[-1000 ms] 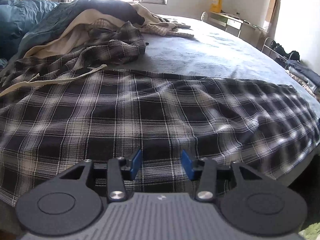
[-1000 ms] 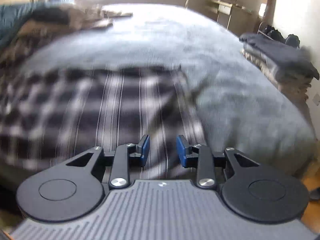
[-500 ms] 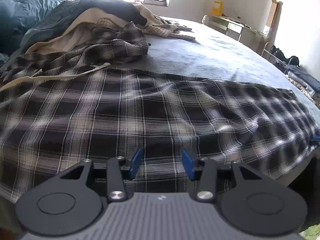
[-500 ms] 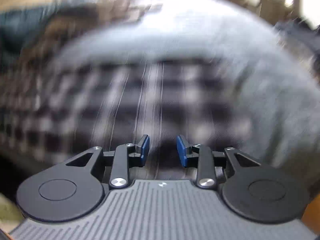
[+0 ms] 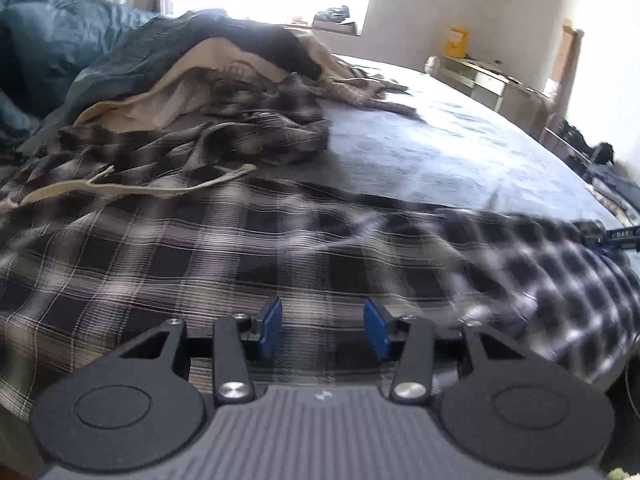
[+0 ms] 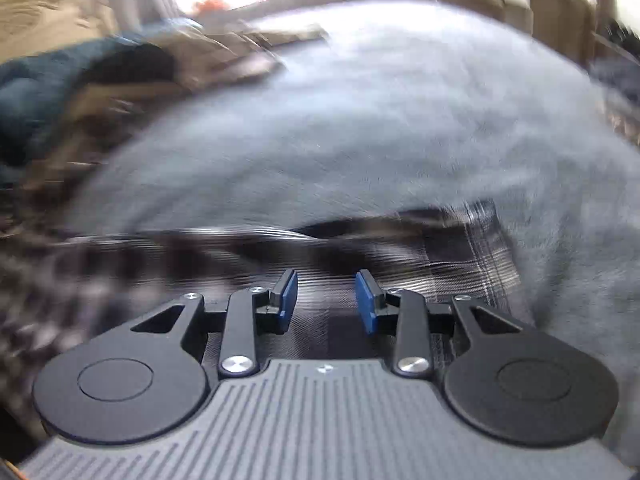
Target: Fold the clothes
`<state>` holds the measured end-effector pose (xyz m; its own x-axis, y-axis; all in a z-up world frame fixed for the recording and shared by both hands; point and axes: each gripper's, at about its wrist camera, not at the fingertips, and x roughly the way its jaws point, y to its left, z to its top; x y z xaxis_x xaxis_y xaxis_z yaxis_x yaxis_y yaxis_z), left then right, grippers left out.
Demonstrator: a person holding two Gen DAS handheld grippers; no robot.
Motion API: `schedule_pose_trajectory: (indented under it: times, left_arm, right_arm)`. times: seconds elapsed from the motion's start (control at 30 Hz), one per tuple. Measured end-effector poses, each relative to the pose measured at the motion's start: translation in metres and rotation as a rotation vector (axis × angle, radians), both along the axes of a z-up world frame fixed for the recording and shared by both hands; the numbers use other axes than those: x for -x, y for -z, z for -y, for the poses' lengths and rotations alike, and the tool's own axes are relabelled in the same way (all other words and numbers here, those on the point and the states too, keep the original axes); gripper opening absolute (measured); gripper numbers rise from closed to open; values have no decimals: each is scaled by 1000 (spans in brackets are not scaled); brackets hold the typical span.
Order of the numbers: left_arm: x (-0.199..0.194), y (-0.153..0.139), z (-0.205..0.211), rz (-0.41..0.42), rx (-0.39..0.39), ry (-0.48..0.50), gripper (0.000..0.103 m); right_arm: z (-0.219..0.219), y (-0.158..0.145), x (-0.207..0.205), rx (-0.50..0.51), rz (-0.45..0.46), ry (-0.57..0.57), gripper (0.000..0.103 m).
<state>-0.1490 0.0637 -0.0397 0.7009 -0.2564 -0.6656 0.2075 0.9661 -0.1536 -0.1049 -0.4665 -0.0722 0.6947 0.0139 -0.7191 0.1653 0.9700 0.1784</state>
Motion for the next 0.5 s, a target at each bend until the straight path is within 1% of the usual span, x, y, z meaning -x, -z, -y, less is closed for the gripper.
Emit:
schedule_pose_trajectory:
  times: [0.1,0.13,0.17,0.23,0.33,0.43,0.5]
  left_arm:
    - [-16,-2,-15,-6,49,-21,46]
    - [-24,-4,-19,-2,67,-21,46]
    - [-31,-6,-22,4,76,-23,46]
    - [-49,-13,-25,26,86,-40,46]
    - [-73,-21,-30,69,83,-79,46]
    - [-97,-24,-35,127,30,-112,46]
    - [-117,-22,-37,158,-20,-114,46]
  right_arm:
    - [2,-23,-1,-4,45,106,31]
    - [-5,-34,-1,20,68,104,32]
    - [-13,-45,-4,28,87,78,32]
    - [-40,-64,-18,15,117,0,35]
    - [-91,-86,-53,11,148,-154,44]
    - [-156,-96,-103,-3,161,-345,49]
    - [-199,-97,-140,-28,154,-431,49]
